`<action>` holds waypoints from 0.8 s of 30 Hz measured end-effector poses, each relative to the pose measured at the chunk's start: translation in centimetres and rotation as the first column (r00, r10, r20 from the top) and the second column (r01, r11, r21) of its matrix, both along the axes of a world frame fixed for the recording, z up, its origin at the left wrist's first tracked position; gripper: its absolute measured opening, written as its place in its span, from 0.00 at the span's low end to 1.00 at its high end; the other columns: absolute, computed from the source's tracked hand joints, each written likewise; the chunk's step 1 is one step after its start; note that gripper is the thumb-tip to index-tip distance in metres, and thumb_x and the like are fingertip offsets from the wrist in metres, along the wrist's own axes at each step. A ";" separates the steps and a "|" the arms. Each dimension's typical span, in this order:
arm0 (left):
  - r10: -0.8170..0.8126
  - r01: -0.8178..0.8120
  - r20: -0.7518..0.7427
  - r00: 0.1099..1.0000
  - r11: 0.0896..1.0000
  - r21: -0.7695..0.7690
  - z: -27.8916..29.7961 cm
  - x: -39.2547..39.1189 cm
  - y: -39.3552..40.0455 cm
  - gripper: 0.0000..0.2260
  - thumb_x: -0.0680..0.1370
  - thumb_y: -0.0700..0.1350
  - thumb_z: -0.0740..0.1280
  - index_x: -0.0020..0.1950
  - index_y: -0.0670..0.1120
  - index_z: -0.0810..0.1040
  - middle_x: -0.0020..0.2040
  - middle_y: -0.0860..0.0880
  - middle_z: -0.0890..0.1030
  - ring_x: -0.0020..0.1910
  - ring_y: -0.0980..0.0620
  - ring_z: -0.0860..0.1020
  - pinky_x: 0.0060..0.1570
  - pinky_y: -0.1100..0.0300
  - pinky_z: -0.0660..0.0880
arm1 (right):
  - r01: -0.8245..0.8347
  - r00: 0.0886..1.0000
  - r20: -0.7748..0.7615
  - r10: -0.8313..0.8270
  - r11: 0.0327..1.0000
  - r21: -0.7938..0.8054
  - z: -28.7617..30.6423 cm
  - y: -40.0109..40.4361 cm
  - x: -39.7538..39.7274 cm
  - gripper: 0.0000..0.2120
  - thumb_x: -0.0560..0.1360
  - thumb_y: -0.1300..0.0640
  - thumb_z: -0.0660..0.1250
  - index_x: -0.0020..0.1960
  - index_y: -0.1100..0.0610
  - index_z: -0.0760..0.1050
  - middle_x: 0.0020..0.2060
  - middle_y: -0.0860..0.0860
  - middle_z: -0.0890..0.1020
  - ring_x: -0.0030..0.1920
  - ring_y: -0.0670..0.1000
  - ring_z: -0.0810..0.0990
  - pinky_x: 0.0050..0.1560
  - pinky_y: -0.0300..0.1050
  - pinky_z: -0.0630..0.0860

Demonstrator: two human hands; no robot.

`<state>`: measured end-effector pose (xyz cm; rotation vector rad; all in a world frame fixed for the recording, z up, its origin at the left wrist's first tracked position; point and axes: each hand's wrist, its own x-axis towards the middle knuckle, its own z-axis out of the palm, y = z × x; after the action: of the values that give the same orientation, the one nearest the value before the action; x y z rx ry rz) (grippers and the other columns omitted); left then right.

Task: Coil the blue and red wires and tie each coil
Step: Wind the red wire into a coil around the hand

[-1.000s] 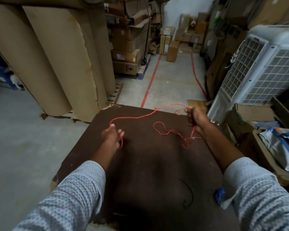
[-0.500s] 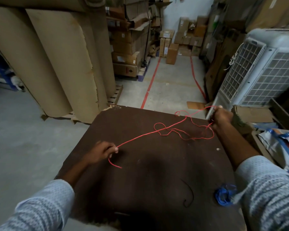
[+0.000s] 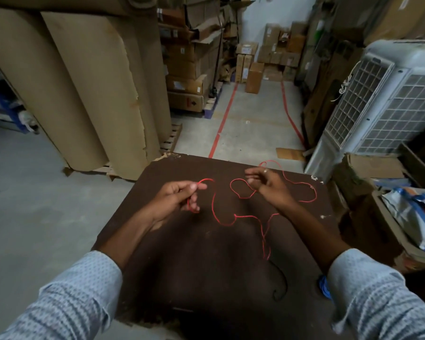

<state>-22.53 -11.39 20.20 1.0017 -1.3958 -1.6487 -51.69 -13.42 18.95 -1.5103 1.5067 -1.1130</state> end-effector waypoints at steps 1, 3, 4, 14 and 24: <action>-0.014 0.014 -0.031 0.999 1.000 0.000 0.6 -0.5 0.0 0.13 0.83 0.43 0.62 0.64 0.39 0.79 0.38 0.48 0.76 0.35 0.52 0.76 0.52 0.50 0.78 | -0.095 0.995 0.010 0.095 0.995 -0.014 0.5 0.6 1.1 0.16 0.77 0.69 0.68 0.64 0.61 0.76 0.60 0.56 0.81 0.57 0.47 0.80 0.59 0.35 0.75; -0.032 0.032 -0.087 0.996 0.999 0.002 1.6 -1.3 0.2 0.14 0.83 0.42 0.61 0.66 0.39 0.78 0.38 0.48 0.77 0.35 0.53 0.76 0.49 0.54 0.79 | -0.224 0.974 0.016 0.225 0.974 -0.038 0.9 1.2 2.7 0.20 0.77 0.65 0.70 0.68 0.58 0.74 0.64 0.52 0.79 0.62 0.45 0.79 0.61 0.34 0.74; -0.037 0.037 -0.109 0.993 0.999 0.003 2.1 -1.7 0.3 0.14 0.83 0.42 0.61 0.66 0.39 0.78 0.38 0.48 0.77 0.35 0.53 0.76 0.47 0.56 0.79 | -0.252 0.967 0.016 0.253 0.966 -0.061 1.0 1.2 3.3 0.19 0.78 0.64 0.70 0.68 0.59 0.75 0.64 0.52 0.80 0.62 0.45 0.79 0.61 0.34 0.75; -0.128 0.145 -0.249 0.960 0.988 0.049 3.0 -3.4 0.6 0.13 0.79 0.40 0.65 0.62 0.37 0.79 0.43 0.44 0.82 0.43 0.49 0.82 0.54 0.53 0.79 | 0.003 0.954 0.294 0.063 0.976 -0.218 4.1 -0.2 5.0 0.09 0.81 0.67 0.62 0.56 0.70 0.78 0.37 0.58 0.82 0.28 0.45 0.80 0.32 0.39 0.80; -0.223 0.260 -0.401 0.888 0.965 0.040 6.6 -6.7 1.6 0.08 0.83 0.39 0.59 0.54 0.42 0.77 0.39 0.46 0.80 0.35 0.53 0.81 0.37 0.60 0.79 | 0.293 0.895 0.387 -0.223 0.947 -0.133 3.8 -0.9 4.1 0.13 0.79 0.56 0.69 0.46 0.67 0.81 0.32 0.54 0.80 0.23 0.43 0.70 0.23 0.36 0.66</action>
<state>-29.24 -9.84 26.80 0.5110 -1.2121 -1.9842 -47.62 -14.29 22.75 -1.1502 1.3923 -1.6373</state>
